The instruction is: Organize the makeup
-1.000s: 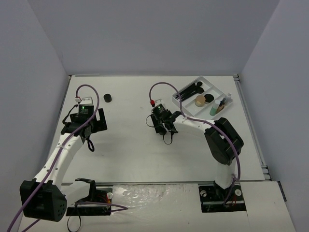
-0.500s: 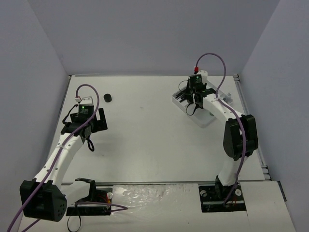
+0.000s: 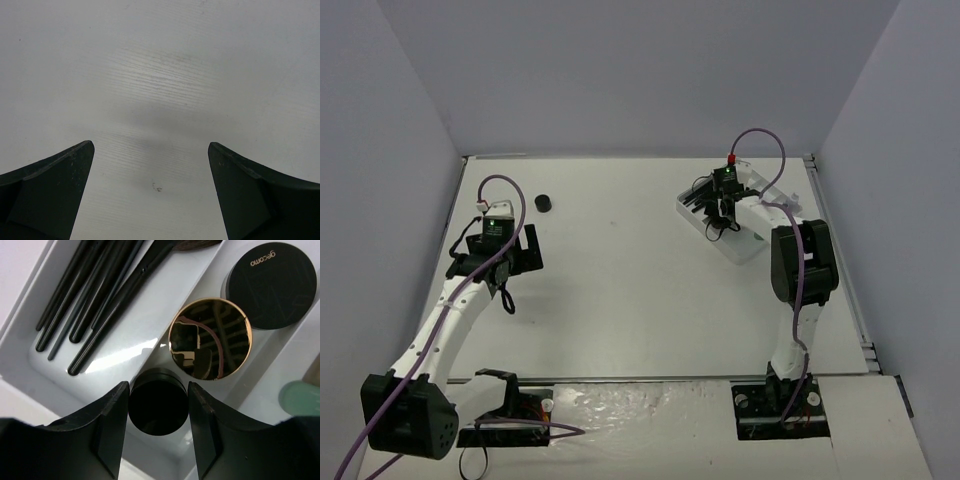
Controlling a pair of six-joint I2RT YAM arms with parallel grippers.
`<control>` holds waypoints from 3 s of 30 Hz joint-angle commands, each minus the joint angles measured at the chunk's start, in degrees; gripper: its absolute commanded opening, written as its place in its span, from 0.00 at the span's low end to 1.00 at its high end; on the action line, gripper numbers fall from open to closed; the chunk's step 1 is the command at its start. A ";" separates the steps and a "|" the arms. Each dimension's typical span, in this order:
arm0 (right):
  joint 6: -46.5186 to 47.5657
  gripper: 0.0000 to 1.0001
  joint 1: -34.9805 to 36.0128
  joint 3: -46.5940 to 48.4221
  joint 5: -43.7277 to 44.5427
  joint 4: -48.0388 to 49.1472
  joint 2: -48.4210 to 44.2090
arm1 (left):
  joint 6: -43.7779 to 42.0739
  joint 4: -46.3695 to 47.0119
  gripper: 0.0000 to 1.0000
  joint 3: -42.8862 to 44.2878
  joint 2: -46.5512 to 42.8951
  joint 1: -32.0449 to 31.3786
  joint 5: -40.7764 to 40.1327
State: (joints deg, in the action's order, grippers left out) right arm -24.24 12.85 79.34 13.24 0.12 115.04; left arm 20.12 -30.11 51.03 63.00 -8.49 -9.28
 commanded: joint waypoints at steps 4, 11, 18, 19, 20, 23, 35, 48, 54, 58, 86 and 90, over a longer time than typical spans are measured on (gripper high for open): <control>-2.80 0.00 -2.08 2.99 4.80 2.94 2.16 | -0.70 2.36 0.97 2.32 -0.86 0.49 -0.12; -3.39 0.00 -3.24 5.62 9.03 2.39 4.07 | -0.85 2.42 0.97 2.30 -0.60 0.49 -0.06; -4.42 0.02 -3.98 9.17 10.07 0.62 5.70 | -0.96 2.33 0.97 2.42 -0.06 0.49 0.05; -4.45 0.02 -4.01 9.90 10.14 0.39 6.00 | -0.96 2.33 0.97 2.45 0.01 0.49 0.05; -4.48 0.02 -4.04 10.62 10.20 0.15 6.30 | -0.96 2.33 0.97 2.49 0.08 0.49 0.05; -4.43 0.01 -4.06 12.12 10.54 -1.52 7.26 | -0.96 2.18 0.97 2.59 0.19 0.49 0.14; -4.66 0.50 -4.07 10.38 8.79 -2.58 5.80 | -1.05 2.16 0.97 2.68 0.53 0.49 0.66; -3.01 0.75 -1.73 10.45 7.00 -4.21 -1.51 | -0.32 1.52 0.97 5.64 3.94 0.49 2.58; 0.06 0.96 1.72 11.50 3.70 -5.04 -11.27 | -0.17 0.79 0.97 17.64 16.47 0.67 3.04; 2.98 1.00 3.09 10.22 0.31 -5.04 -19.02 | -0.29 0.08 0.97 28.19 25.84 1.10 3.61; 6.59 1.00 3.41 -17.88 -15.08 -4.90 -53.79 | -3.38 -6.70 0.75 75.61 74.13 4.91 8.76; 6.96 1.00 3.41 -18.25 -14.49 -5.10 -54.31 | -3.63 -6.72 0.48 76.24 75.25 4.98 8.14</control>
State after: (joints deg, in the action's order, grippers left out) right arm -17.67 16.45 60.88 -0.64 -8.05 62.81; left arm 17.56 -36.82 123.56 140.03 -4.05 -0.25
